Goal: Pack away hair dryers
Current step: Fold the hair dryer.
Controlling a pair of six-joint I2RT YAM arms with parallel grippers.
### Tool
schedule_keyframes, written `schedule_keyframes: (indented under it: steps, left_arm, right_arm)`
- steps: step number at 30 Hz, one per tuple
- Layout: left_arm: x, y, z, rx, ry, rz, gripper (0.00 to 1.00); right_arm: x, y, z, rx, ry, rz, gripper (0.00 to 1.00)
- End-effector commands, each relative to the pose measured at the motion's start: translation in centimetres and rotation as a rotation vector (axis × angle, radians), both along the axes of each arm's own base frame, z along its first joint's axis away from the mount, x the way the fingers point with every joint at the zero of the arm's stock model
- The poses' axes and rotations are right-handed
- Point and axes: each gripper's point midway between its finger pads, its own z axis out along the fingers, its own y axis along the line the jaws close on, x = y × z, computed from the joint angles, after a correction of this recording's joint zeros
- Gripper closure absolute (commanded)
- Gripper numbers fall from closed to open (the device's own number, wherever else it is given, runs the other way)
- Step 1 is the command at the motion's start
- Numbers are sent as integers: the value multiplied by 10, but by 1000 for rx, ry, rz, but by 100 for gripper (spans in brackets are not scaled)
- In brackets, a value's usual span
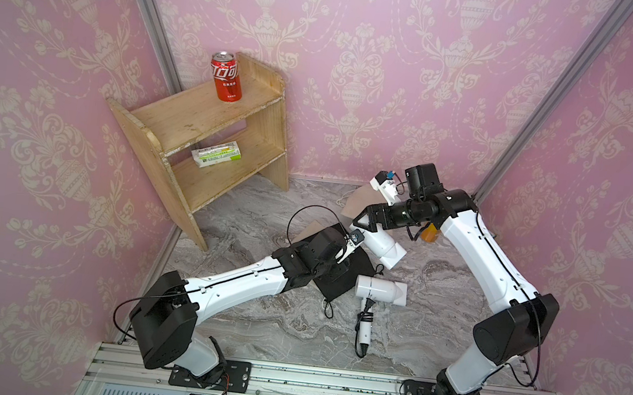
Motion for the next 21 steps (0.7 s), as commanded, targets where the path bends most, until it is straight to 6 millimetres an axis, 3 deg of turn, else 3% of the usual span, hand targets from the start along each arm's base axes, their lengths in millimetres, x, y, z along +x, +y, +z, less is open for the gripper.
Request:
schedule_keyframes:
  steps: [1,10,16,19,21]
  left_arm:
    - [14,-18,49,-79,-138,-22,79]
    - [13,-23,51,-69,-147,-61,79]
    - [21,-18,63,-75,-197,-18,79]
    - [32,-12,65,-49,-210,43,80]
    - [36,-9,69,-66,-225,74,80]
  right_arm:
    - [-4,2,-12,-12,39,43,4]
    - [-1,0,-23,-61,66,74,10]
    - [-2,5,-27,-42,93,97,31]
    - [-1,9,-24,-16,96,97,50]
    - [0,12,-21,11,93,92,55]
